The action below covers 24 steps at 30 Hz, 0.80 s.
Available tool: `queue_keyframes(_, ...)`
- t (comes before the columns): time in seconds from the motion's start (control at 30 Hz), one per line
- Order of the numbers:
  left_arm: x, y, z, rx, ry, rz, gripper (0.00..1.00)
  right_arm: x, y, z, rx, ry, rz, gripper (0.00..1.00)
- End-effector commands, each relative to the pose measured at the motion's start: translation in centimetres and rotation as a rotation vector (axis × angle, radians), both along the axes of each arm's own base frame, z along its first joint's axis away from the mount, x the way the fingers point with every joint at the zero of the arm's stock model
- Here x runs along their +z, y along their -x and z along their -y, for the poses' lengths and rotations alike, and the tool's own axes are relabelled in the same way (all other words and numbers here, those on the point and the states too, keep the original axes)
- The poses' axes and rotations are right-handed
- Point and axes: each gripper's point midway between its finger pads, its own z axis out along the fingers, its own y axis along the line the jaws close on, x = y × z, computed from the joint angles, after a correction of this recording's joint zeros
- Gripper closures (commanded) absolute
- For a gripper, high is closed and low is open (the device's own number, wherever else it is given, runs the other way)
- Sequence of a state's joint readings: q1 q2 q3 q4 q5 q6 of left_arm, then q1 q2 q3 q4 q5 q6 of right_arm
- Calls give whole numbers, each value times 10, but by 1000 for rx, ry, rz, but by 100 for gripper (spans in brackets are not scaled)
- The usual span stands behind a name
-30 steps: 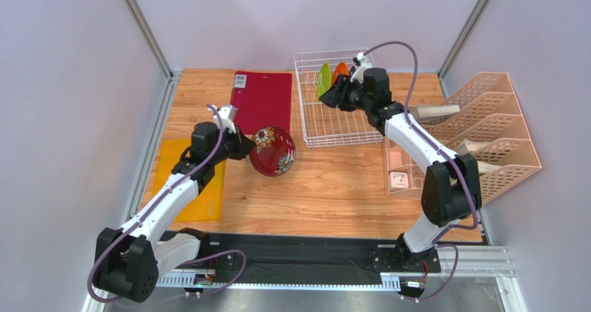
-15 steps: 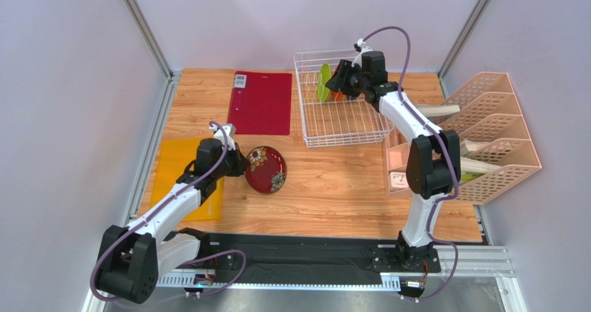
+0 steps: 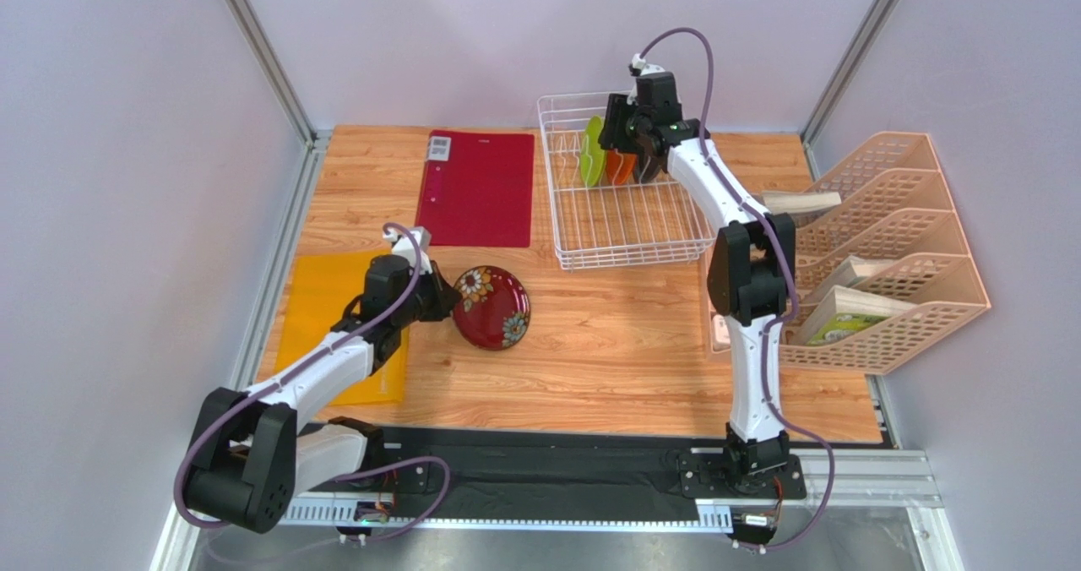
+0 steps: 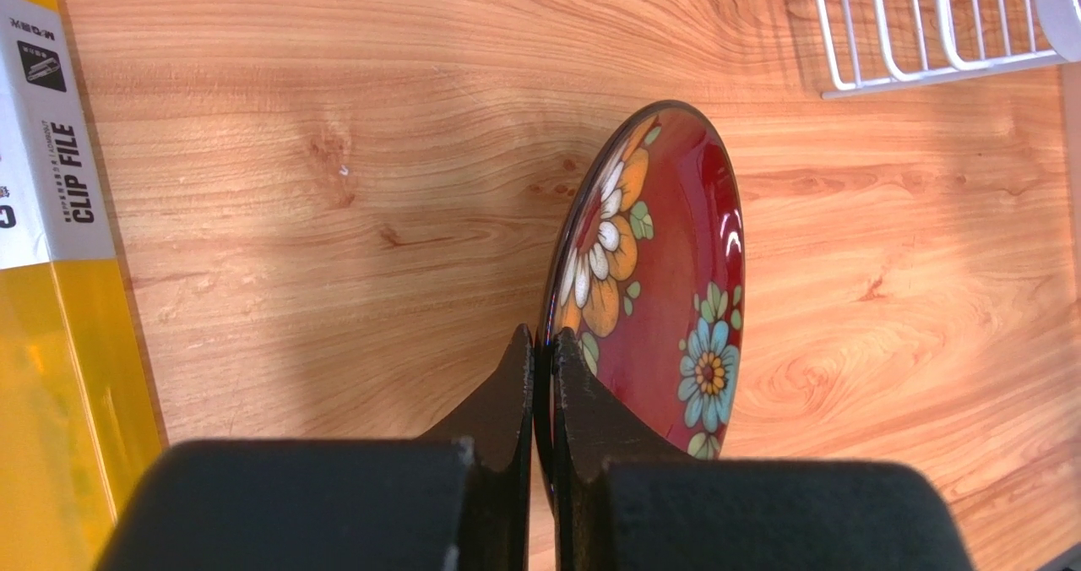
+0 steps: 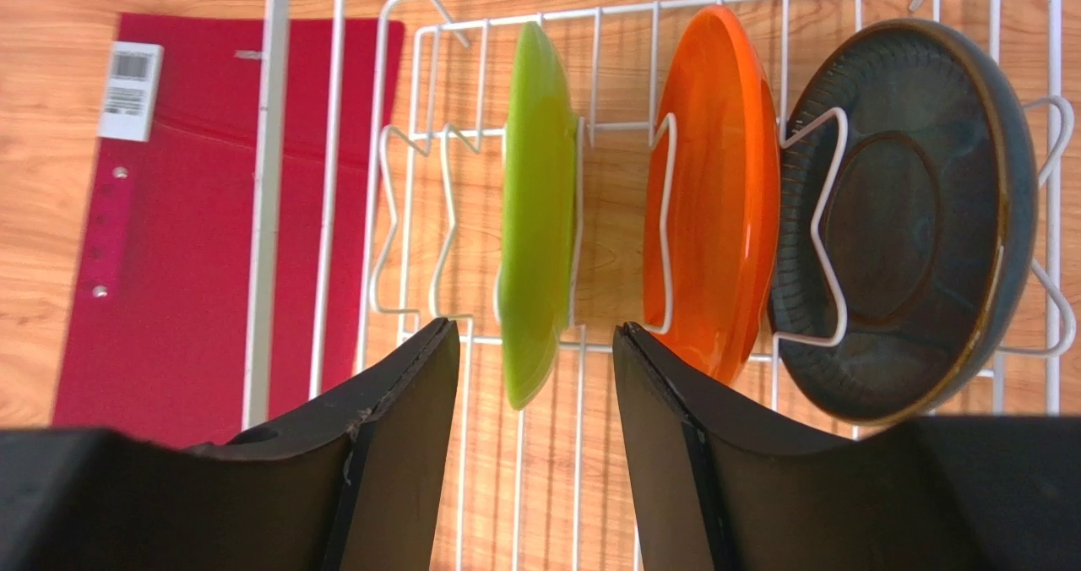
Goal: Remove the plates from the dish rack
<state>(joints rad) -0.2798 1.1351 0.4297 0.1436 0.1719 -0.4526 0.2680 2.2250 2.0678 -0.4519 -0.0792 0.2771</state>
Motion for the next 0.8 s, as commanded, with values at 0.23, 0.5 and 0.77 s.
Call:
queue_keyframes(0.23, -25, 4, -21, 108, -70, -73, 88, -16, -23, -11, -17, 150, 32, 47)
queue_keyframes(0.5, -33, 7, -28, 152, -93, -122, 73, -29, -27, -13, -50, 256, 46, 47)
queue_keyframes(0.77, -41, 9, -29, 154, -108, -177, 59, -33, -31, -13, -94, 337, 74, 51)
